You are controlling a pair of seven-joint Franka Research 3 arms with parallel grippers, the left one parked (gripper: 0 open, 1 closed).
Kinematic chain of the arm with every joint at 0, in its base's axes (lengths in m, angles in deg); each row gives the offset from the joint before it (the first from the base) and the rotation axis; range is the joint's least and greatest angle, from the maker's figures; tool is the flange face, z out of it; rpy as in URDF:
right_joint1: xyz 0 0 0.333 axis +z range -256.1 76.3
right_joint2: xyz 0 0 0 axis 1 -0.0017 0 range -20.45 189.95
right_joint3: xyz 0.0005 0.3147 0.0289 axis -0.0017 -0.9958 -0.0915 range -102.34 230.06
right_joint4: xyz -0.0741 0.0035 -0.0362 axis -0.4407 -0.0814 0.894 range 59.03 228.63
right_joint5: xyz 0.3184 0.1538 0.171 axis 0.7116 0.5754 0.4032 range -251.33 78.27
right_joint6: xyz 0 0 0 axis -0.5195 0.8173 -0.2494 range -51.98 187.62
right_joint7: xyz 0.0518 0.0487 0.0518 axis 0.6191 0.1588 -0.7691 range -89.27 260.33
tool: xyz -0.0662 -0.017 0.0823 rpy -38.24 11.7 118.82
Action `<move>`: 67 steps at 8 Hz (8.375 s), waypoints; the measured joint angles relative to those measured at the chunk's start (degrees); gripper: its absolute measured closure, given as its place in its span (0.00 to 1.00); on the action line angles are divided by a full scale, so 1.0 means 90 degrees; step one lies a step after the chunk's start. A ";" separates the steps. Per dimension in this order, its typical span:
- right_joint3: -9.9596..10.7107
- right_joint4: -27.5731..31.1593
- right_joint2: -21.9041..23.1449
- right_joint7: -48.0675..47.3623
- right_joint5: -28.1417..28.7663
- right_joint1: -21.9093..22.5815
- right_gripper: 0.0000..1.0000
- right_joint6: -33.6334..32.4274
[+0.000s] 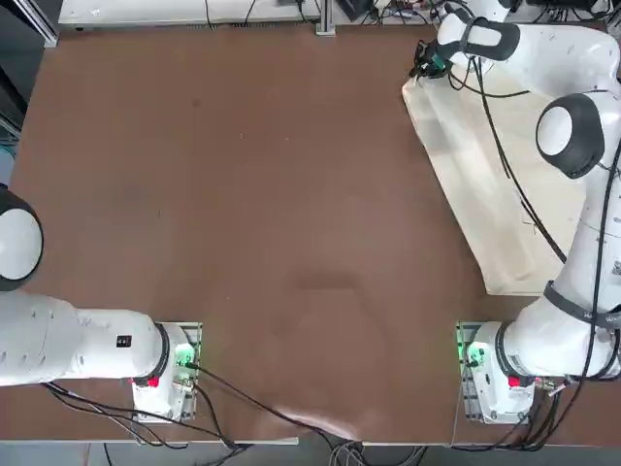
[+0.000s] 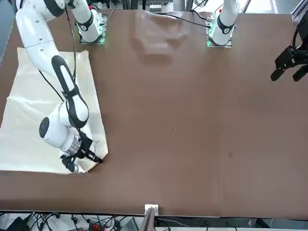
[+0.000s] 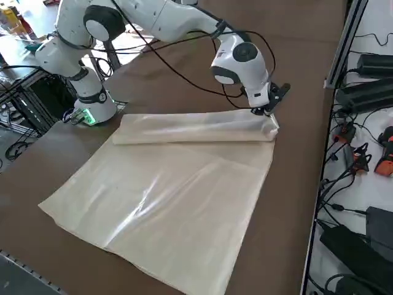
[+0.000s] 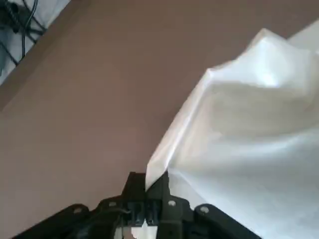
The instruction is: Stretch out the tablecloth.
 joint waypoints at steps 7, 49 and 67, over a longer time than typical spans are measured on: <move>0.0002 -0.0395 -0.0332 -0.2287 0.0014 0.0128 0.98 0.0000; 0.0053 -0.2759 -0.1751 -0.6433 0.0552 0.0833 0.96 -0.0913; -0.0272 -0.3002 -0.2092 -0.7181 0.0606 0.0865 0.91 -0.0373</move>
